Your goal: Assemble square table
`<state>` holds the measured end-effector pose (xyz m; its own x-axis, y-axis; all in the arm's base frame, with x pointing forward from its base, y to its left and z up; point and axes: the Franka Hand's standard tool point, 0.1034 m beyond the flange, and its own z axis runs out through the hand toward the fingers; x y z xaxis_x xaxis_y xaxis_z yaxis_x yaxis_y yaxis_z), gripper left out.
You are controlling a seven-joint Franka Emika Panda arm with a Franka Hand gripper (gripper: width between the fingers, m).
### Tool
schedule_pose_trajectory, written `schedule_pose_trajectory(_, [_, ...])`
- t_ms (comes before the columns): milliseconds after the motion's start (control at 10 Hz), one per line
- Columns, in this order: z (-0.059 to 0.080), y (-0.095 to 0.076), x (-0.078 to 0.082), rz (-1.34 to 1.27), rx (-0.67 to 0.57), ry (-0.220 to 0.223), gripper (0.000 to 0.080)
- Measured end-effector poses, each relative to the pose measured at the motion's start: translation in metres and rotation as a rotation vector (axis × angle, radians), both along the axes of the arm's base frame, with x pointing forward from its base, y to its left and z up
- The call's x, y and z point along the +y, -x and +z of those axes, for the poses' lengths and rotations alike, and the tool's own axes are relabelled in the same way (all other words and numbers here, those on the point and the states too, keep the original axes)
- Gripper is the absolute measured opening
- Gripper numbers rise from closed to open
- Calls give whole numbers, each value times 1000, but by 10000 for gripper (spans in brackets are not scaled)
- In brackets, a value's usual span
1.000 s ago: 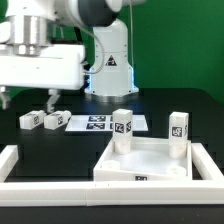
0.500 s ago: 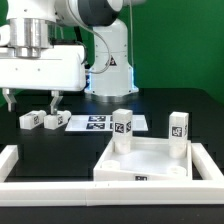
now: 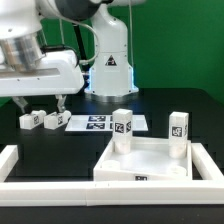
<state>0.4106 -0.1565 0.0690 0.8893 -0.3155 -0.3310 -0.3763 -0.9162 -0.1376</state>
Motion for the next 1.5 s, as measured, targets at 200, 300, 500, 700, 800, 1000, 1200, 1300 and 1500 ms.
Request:
schedule_pose_trajectory(200, [-2,6,5,11,107,-59,649])
schedule_pose_trajectory(300, [-4,4,5,16,160,-88,649])
schedule_pose_trajectory(500, [-7,12,8,17,291,-162,649])
schedule_pose_trajectory(700, [-25,31,-2,-19,436,-203,649])
schedule_pose_trajectory(800, [-28,42,-1,-28,489,-204,649])
schedule_pose_trajectory(1000, [-29,39,-1,-24,482,-202,649])
schedule_pose_trajectory(1200, [-29,40,0,-24,483,-203,649])
schedule_pose_trajectory(1300, [-30,41,0,-25,486,-203,649])
schedule_pose_trajectory(1500, [-36,65,0,-60,539,-211,649])
